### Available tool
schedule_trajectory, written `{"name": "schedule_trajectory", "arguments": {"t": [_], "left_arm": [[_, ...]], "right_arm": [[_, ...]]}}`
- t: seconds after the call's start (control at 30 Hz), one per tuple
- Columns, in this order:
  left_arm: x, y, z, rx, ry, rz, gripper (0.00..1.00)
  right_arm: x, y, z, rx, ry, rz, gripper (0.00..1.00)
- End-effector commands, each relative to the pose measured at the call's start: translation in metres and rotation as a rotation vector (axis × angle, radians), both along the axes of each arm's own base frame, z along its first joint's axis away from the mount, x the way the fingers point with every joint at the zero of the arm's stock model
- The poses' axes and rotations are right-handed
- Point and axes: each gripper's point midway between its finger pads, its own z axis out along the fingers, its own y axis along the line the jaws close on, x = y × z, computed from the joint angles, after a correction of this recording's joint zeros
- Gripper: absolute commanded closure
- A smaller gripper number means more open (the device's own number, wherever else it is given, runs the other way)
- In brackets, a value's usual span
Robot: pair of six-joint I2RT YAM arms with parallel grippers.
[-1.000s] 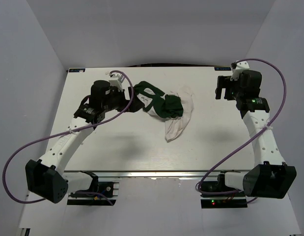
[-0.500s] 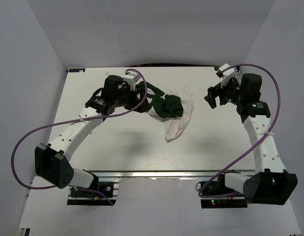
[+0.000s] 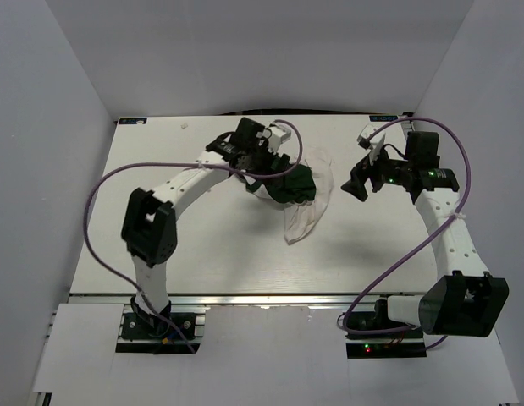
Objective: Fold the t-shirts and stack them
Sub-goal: Flatten out the tshirt
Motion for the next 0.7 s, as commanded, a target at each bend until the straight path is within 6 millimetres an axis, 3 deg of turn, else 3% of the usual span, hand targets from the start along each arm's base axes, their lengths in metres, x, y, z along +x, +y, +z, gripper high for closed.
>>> {"name": "schedule_trajectory", "arguments": {"t": [0.0,0.03,0.07,0.17,0.2,0.4,0.67], "left_arm": [[0.044,-0.002,0.003,0.066,-0.078,0.024,0.09],[0.052,-0.006,0.003,0.066,-0.076,0.038,0.09],[0.067,-0.013,0.022,0.041,-0.117,0.047,0.10],[0.080,-0.021,0.008,0.049,-0.098,0.060,0.11],[0.083,-0.025,0.012,0.026,-0.103,0.050,0.12],[0.082,-0.027,-0.013,0.054,-0.078,0.013,0.25],[0.097,-0.020,-0.012,0.028,-0.063,0.105,0.26]], "right_arm": [[-0.005,0.009,0.002,0.041,-0.003,0.048,0.11],[-0.005,0.010,0.001,0.046,0.003,0.051,0.11],[-0.004,0.010,0.000,0.050,0.008,0.049,0.11],[-0.004,0.012,-0.002,0.064,0.024,0.046,0.11],[-0.003,0.011,-0.002,0.066,0.024,0.043,0.11],[-0.004,0.011,-0.007,0.074,0.044,0.039,0.10],[-0.007,0.011,-0.013,0.086,0.068,0.037,0.11]]}}
